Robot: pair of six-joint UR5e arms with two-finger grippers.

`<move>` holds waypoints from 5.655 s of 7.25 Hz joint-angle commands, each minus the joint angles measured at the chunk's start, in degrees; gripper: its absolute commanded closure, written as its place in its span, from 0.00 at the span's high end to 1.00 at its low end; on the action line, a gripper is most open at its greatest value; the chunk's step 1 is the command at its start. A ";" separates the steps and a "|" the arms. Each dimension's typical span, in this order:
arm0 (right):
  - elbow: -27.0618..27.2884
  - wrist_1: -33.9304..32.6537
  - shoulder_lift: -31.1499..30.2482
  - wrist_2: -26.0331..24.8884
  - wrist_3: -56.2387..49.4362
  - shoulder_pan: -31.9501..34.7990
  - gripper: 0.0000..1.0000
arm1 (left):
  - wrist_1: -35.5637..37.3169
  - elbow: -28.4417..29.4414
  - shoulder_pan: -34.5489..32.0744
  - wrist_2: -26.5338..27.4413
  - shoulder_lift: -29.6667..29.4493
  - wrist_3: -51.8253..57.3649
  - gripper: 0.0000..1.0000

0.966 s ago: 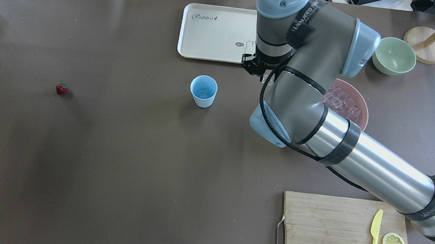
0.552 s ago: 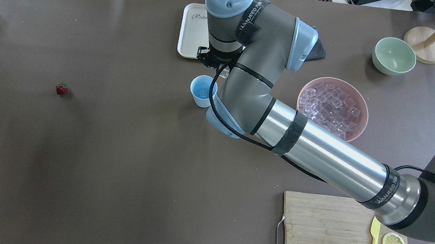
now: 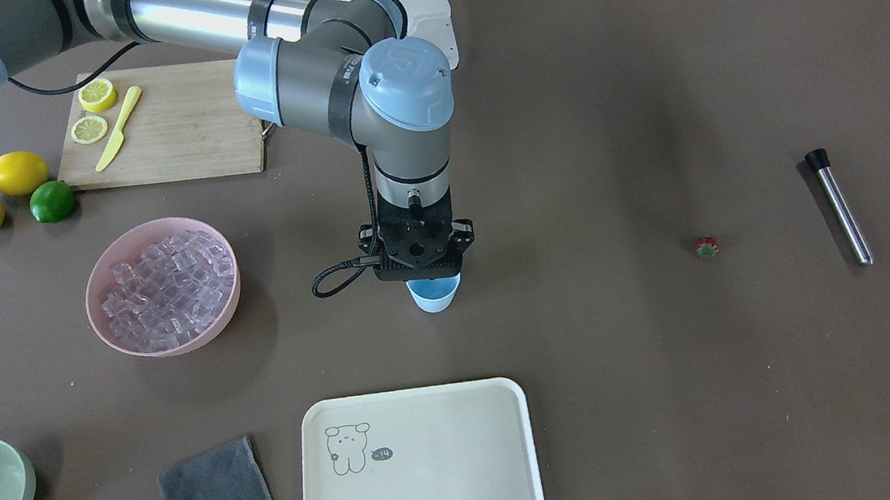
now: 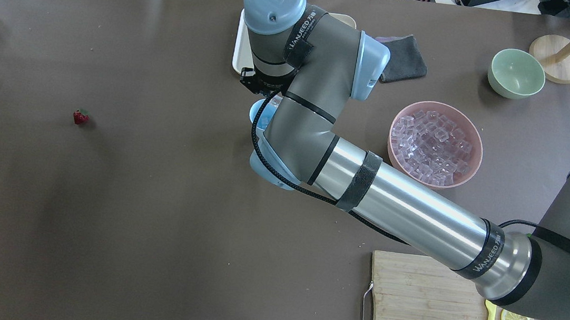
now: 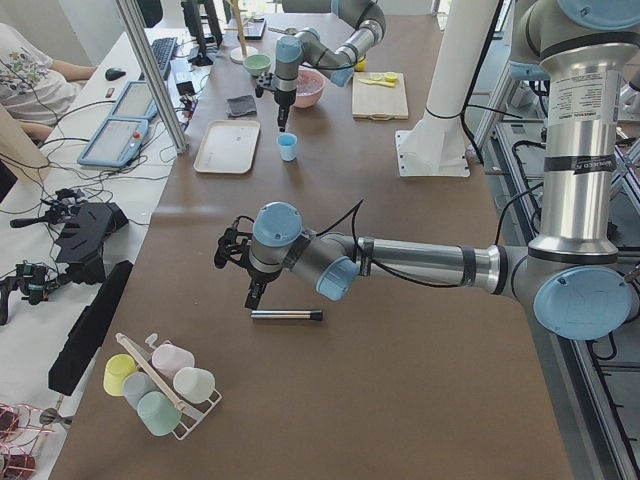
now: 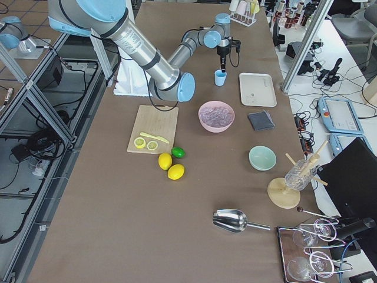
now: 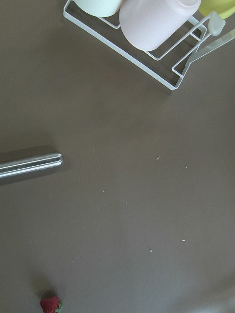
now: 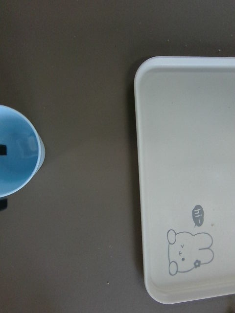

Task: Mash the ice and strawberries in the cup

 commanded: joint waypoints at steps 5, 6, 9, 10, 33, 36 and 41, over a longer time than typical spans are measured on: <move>-2.17 4.35 -0.56 -3.07 0.51 -2.84 0.64 | 0.09 0.00 0.09 0.00 -0.52 -0.07 0.97; -2.09 4.36 -0.38 -3.08 0.60 -2.93 0.78 | 0.09 -0.09 0.09 0.00 -0.52 -0.07 0.97; 0.71 2.53 -0.38 -1.42 -0.79 -0.31 0.87 | 0.09 0.00 0.09 0.00 -0.61 -0.07 0.97; 1.51 0.95 -0.82 3.20 -3.94 3.28 0.86 | 0.09 0.09 0.09 0.00 -0.70 0.02 0.97; 20.68 2.43 -35.01 2.02 -46.25 10.35 0.71 | 0.00 0.00 1.14 0.09 -0.79 -0.07 0.97; 20.59 2.51 -35.01 2.02 -46.07 10.34 0.49 | 0.00 0.09 1.76 0.18 -1.31 -0.15 0.97; 21.12 2.43 -34.83 2.11 -45.80 10.78 0.25 | 0.00 0.00 1.85 0.18 -1.32 -0.95 0.97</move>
